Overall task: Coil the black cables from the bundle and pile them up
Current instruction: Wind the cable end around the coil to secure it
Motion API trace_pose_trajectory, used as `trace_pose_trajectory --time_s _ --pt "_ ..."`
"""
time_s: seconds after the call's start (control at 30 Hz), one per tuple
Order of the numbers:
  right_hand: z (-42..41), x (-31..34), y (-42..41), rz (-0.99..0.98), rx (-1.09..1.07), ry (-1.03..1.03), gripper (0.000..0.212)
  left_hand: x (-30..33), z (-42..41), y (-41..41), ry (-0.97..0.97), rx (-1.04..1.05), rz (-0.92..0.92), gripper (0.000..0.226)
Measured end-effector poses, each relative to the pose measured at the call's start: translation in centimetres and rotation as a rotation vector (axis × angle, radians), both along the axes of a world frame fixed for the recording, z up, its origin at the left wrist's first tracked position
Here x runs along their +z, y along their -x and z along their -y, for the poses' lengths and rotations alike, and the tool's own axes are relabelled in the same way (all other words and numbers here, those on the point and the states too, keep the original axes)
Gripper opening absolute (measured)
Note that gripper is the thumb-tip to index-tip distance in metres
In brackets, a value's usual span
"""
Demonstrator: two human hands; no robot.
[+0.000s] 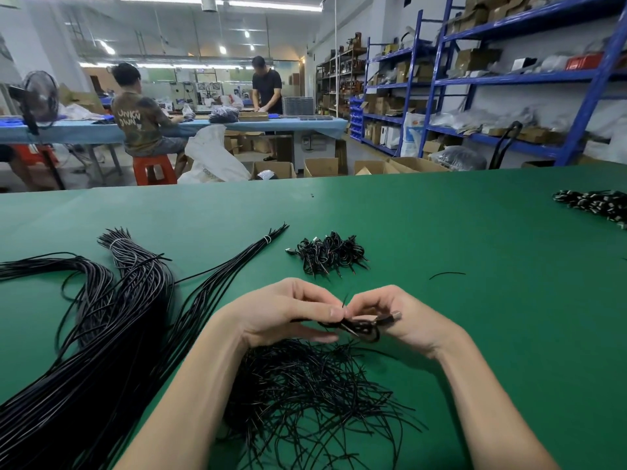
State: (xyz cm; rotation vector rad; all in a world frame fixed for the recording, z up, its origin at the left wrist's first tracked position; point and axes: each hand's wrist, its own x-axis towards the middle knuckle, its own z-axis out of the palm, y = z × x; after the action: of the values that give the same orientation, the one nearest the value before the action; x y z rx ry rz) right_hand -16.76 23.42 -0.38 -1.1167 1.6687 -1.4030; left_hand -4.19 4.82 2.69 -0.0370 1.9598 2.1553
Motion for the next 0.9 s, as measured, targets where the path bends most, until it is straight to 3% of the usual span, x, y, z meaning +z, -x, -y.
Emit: trace_pose_trajectory --time_s 0.1,0.2,0.3,0.4,0.67,0.8,0.9 --pt "0.3 0.7 0.2 -0.119 0.055 -0.132 0.007 0.4 0.2 -0.3 0.227 -0.043 -0.001 0.009" --pt "1.0 1.7 0.2 -0.401 -0.003 -0.254 0.005 0.8 0.1 -0.2 0.563 0.009 -0.029 0.007" --pt "1.9 2.4 -0.2 -0.674 -0.198 -0.263 0.012 1.1 -0.1 0.3 0.721 0.224 -0.059 0.008" --pt "3.1 2.4 -1.4 -0.793 -0.421 -0.205 0.020 1.0 -0.4 0.9 0.810 0.467 -0.099 0.011" --pt "4.5 1.8 -2.0 -0.823 -0.700 -0.033 0.012 0.2 -0.8 1.8 0.559 0.767 -0.185 0.010" --pt "4.7 1.6 -2.2 -0.828 -0.641 0.059 0.014 -0.2 -0.9 1.9 0.330 0.793 -0.178 0.012" --pt "4.3 1.4 -1.9 -0.735 -0.601 0.122 0.012 -0.5 -1.0 2.0 0.272 0.792 -0.176 0.012"
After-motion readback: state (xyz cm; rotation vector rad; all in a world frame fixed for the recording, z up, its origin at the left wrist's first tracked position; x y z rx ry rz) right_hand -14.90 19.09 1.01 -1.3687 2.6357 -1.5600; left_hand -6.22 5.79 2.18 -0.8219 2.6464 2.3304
